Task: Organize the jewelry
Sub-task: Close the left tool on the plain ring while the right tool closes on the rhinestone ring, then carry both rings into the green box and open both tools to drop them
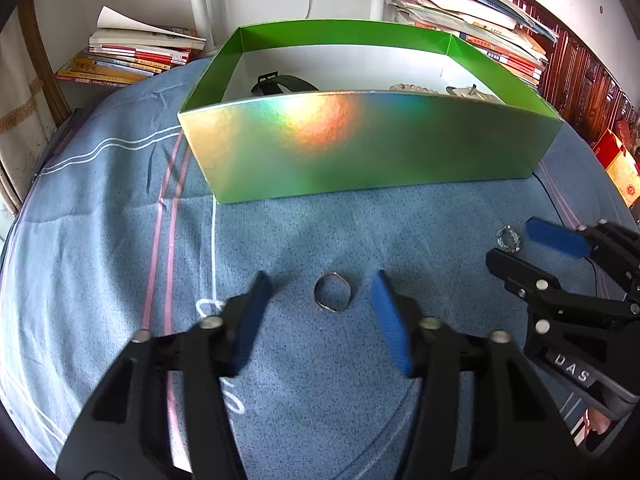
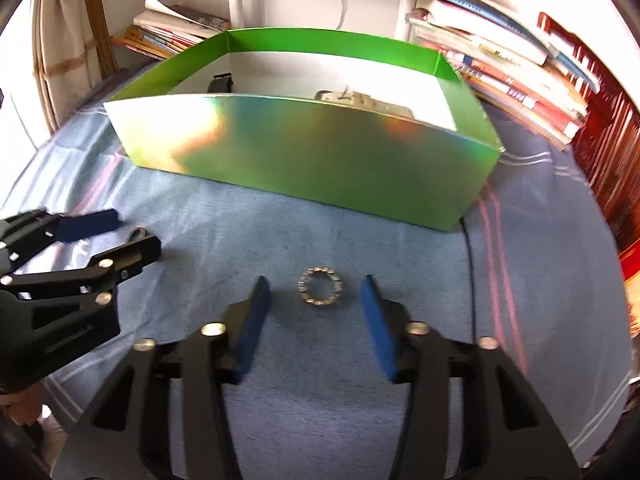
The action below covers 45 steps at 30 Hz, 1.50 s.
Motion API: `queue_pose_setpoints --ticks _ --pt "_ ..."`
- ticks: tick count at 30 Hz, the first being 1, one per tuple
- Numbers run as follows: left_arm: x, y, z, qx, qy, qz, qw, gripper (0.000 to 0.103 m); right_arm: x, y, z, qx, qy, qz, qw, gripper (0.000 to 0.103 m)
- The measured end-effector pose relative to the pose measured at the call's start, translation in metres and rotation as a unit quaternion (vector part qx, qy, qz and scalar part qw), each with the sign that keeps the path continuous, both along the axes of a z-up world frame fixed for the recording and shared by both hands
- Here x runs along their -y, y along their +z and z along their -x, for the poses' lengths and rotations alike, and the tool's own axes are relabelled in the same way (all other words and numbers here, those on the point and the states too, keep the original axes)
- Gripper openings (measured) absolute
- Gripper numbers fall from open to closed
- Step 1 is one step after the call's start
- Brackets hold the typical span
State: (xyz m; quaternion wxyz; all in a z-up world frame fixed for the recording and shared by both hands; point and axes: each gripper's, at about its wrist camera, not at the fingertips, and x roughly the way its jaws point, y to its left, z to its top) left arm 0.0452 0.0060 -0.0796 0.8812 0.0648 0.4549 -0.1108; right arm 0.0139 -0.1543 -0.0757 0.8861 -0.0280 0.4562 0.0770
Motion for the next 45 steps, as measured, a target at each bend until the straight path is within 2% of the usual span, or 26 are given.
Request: queue_pose_setpoints --ticks 1,2,6,17,24,30,37,39,42,45 --pt "0.000 0.000 0.000 0.001 0.000 0.000 1.0000 0.039 -0.001 0.000 0.000 0.001 0.002 0.000 1.000 0.024" --pt "0.000 0.001 0.000 0.000 -0.001 0.001 1.0000 0.034 -0.003 0.001 0.001 0.001 0.003 0.000 1.000 0.021" --pt "0.002 0.002 0.001 0.000 -0.004 0.001 1.0000 0.020 -0.005 0.000 0.001 0.003 0.001 0.001 1.000 0.021" --pt "0.001 0.009 0.001 0.003 0.005 -0.004 1.0000 0.019 0.002 0.009 0.003 0.011 -0.014 -0.002 1.000 0.021" --pt "0.001 0.013 0.003 0.010 0.005 -0.008 0.9999 0.019 0.004 0.006 -0.001 -0.002 -0.026 -0.006 1.000 0.021" --pt "0.000 0.042 0.000 0.048 0.013 -0.010 0.9987 0.019 0.013 0.044 -0.005 0.043 -0.048 -0.008 0.998 0.021" --pt "0.001 0.106 -0.021 0.128 0.018 -0.007 0.9917 0.019 0.025 0.112 -0.026 0.122 -0.076 -0.016 0.990 0.021" --pt "0.001 0.117 -0.031 0.138 0.019 -0.003 0.9903 0.019 0.026 0.125 -0.038 0.140 -0.077 -0.016 0.987 0.021" --pt "0.004 0.122 -0.063 0.126 0.022 0.009 0.9917 0.019 0.028 0.129 -0.069 0.136 -0.078 -0.023 0.987 0.021" --pt "0.011 0.112 -0.092 0.104 0.027 0.010 0.9942 0.019 0.026 0.109 -0.100 0.100 -0.089 -0.009 0.991 0.021"
